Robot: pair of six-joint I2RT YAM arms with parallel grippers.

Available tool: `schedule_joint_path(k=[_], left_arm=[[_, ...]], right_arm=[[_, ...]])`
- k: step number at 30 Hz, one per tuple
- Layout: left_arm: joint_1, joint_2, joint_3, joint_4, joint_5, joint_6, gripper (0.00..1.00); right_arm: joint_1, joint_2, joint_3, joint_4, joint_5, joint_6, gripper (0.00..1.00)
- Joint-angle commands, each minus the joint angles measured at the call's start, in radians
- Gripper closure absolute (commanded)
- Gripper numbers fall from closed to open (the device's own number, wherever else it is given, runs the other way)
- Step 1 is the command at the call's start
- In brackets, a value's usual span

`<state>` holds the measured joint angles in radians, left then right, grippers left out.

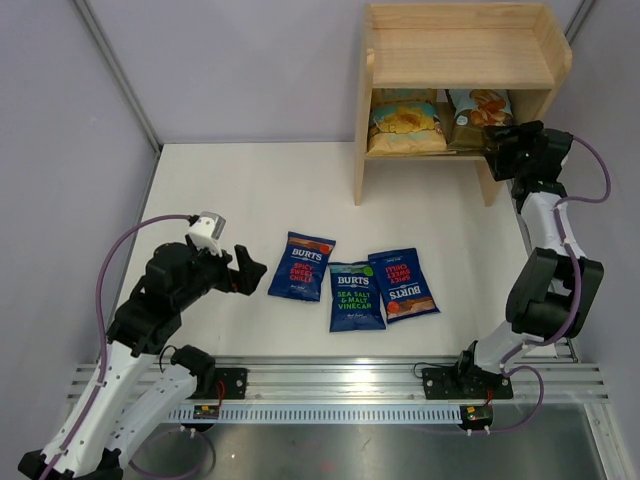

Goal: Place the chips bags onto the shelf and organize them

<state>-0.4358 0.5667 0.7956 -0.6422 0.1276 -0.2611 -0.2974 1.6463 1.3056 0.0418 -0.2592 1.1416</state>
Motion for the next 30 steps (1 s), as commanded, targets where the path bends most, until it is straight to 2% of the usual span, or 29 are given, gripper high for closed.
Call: schedule_joint_path(k=[1,2,3,8,13,14,17,19,22,25,26,30], left_arm=[[-0.006,0.018,0.016,0.007,-0.054,-0.010,0.01],[-0.004,0.033,0.028,0.001,-0.066,-0.024,0.01],[-0.004,0.042,0.034,-0.004,-0.083,-0.032,0.01],[-0.003,0.108,0.044,0.007,-0.069,-0.151,0.01],[-0.003,0.176,-0.042,0.185,0.018,-0.237,0.01],[-0.003,0.194,-0.055,0.218,0.033,-0.260,0.01],[0.000,0.301,-0.100,0.361,0.098,-0.286,0.01],[0.005,0.401,-0.111,0.433,0.101,-0.291,0.01],[0.025,0.523,-0.127,0.515,0.110,-0.291,0.01],[0.043,0.606,-0.113,0.576,0.145,-0.273,0.01],[0.060,0.655,-0.104,0.584,0.159,-0.264,0.01],[0.129,0.777,-0.053,0.599,0.263,-0.265,0.01]], right_arm=[[-0.025,-0.097,0.029,-0.037,-0.028,-0.069,0.12],[-0.028,-0.109,0.024,-0.077,-0.032,-0.077,0.02],[-0.031,-0.120,0.020,-0.082,-0.034,-0.091,0.01],[-0.078,-0.219,-0.055,-0.106,-0.086,-0.126,0.01],[-0.080,-0.397,-0.101,-0.181,-0.118,-0.294,0.00],[-0.077,-0.426,-0.107,-0.189,-0.171,-0.328,0.01],[-0.014,-0.531,-0.143,-0.197,-0.204,-0.423,0.01],[0.072,-0.568,-0.149,-0.203,-0.224,-0.479,0.01],[0.163,-0.550,-0.163,-0.148,-0.501,-0.490,0.01],[0.291,-0.554,-0.224,0.059,-0.711,-0.480,0.01],[0.328,-0.559,-0.244,0.164,-0.739,-0.468,0.00],[0.395,-0.575,-0.322,0.364,-0.814,-0.335,0.00]])
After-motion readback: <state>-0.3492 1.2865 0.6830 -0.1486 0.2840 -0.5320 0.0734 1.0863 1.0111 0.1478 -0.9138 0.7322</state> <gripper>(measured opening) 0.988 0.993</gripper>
